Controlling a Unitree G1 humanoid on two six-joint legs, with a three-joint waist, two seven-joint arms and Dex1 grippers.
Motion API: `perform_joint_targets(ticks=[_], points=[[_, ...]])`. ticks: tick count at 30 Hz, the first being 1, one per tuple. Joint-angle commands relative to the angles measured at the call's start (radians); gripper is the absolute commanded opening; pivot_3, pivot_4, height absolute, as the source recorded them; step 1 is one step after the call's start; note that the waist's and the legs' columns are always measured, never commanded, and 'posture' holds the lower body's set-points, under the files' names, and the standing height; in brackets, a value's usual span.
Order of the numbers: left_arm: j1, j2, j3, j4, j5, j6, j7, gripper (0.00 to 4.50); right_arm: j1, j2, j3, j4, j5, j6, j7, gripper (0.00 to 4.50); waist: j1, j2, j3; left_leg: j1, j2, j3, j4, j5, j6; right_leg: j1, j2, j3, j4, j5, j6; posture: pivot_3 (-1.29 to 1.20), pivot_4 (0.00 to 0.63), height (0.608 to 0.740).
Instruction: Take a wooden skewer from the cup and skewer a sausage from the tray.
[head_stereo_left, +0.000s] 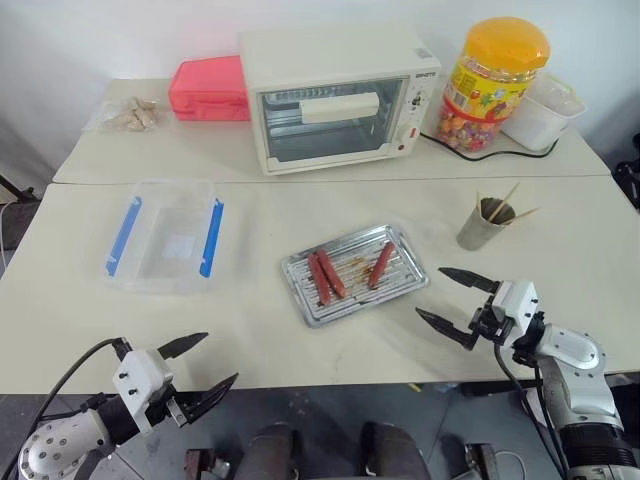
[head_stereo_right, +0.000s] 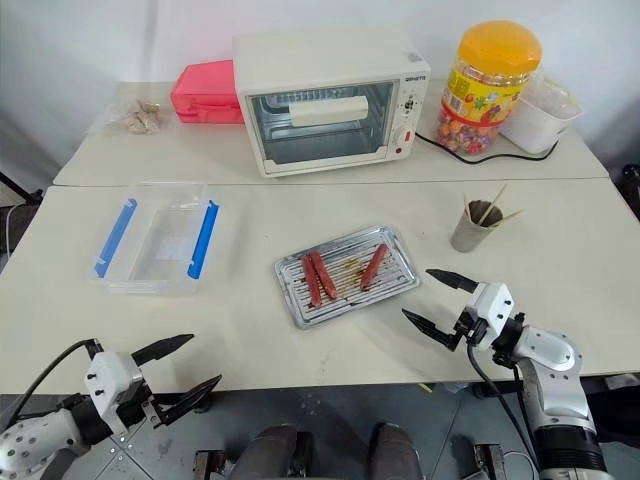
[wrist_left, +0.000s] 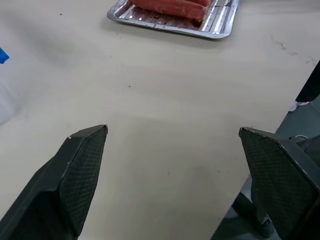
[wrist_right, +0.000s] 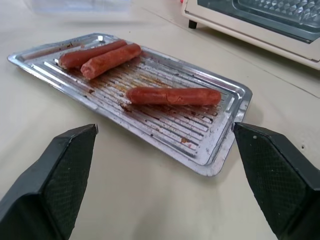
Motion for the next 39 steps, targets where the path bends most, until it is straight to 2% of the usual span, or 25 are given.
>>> perform_joint_targets(ticks=[1, 7, 13, 16, 20, 27, 28, 31, 32, 39], points=[[-0.008, 0.006, -0.001, -0.019, 0.0, 0.0, 0.006, 4.47, -0.007, 0.004, -0.005, -0.01, 0.002, -0.015, -0.005, 4.5, 0.0, 0.0, 0.0, 0.0, 0.0, 0.0, 0.0, 0.0, 0.0, 0.0, 0.0, 0.0, 0.0, 0.0, 0.0, 0.0, 0.15, 0.74], [-0.047, 0.014, -0.013, -0.022, -0.031, 0.057, 0.004, 4.47, -0.011, 0.003, -0.013, -0.021, 0.003, 0.005, -0.022, 4.5, 0.0, 0.0, 0.0, 0.0, 0.0, 0.0, 0.0, 0.0, 0.0, 0.0, 0.0, 0.0, 0.0, 0.0, 0.0, 0.0, 0.15, 0.74], [-0.18, 0.045, -0.098, -0.046, -0.091, 0.287, 0.031, 4.47, -0.067, -0.022, -0.042, 0.052, 0.004, 0.065, -0.055, 4.5, -0.001, 0.0, 0.0, 0.0, 0.0, 0.0, 0.0, 0.0, 0.0, 0.0, 0.0, 0.0, 0.001, 0.0, 0.0, 0.0, 0.15, 0.74], [-0.247, 0.05, -0.15, -0.046, -0.07, 0.32, 0.041, 4.5, -0.101, -0.043, -0.056, 0.128, 0.001, 0.064, -0.034, 3.94, 0.001, 0.0, 0.0, 0.0, -0.001, 0.0, 0.001, 0.0, 0.0, 0.0, 0.0, 0.0, 0.002, 0.0, 0.0, 0.0, 0.15, 0.74], [-0.325, 0.051, -0.19, -0.021, -0.03, 0.334, 0.067, 3.61, -0.16, -0.061, -0.049, 0.239, -0.062, 0.033, -0.077, 2.6, -0.004, 0.0, 0.0, 0.0, -0.001, -0.001, 0.0, 0.0, 0.0, -0.001, 0.0, 0.0, 0.002, 0.0, 0.0, 0.0, 0.15, 0.74], [-0.451, 0.04, -0.319, 0.049, 0.098, 0.348, 0.121, 1.37, -0.259, -0.017, 0.009, 0.355, -0.176, -0.028, -0.169, 0.13, -0.021, 0.0, 0.0, 0.0, -0.001, 0.0, 0.0, 0.0, 0.0, -0.001, 0.0, -0.001, 0.003, 0.0, 0.0, 0.0, 0.15, 0.74], [-0.46, 0.038, -0.33, 0.058, 0.115, 0.342, 0.129, 1.07, -0.265, -0.01, 0.013, 0.359, -0.185, -0.034, -0.178, 0.0, -0.022, 0.0, 0.0, -0.001, 0.0, -0.001, 0.0, 0.0, 0.0, -0.002, 0.0, -0.001, 0.004, 0.0, 0.0, 0.0, 0.15, 0.74], [-0.49, 0.019, -0.346, 0.085, 0.142, 0.341, 0.155, 0.16, -0.282, 0.005, 0.03, 0.371, -0.201, -0.045, -0.185, 0.0, -0.024, 0.0, 0.0, -0.001, 0.0, -0.001, 0.0, 0.0, 0.0, -0.002, 0.0, -0.001, 0.005, 0.0, 0.0, 0.0, 0.15, 0.74], [-0.502, 0.011, -0.35, 0.093, 0.149, 0.347, 0.166, 0.05, -0.289, 0.011, 0.036, 0.375, -0.206, -0.044, -0.187, 0.0, -0.023, 0.0, 0.0, 0.0, 0.0, -0.001, 0.0, 0.0, 0.0, -0.002, 0.0, -0.002, 0.005, 0.0, 0.0, 0.0, 0.15, 0.74], [-0.56, -0.014, -0.383, 0.125, 0.165, 0.388, 0.178, 0.05, -0.317, 0.04, 0.073, 0.354, -0.193, 0.024, -0.134, 0.0, -0.024, 0.0, 0.0, 0.001, 0.0, -0.001, 0.001, 0.0, 0.0, -0.001, 0.0, -0.001, 0.006, 0.0, 0.0, 0.0, 0.15, 0.74]])
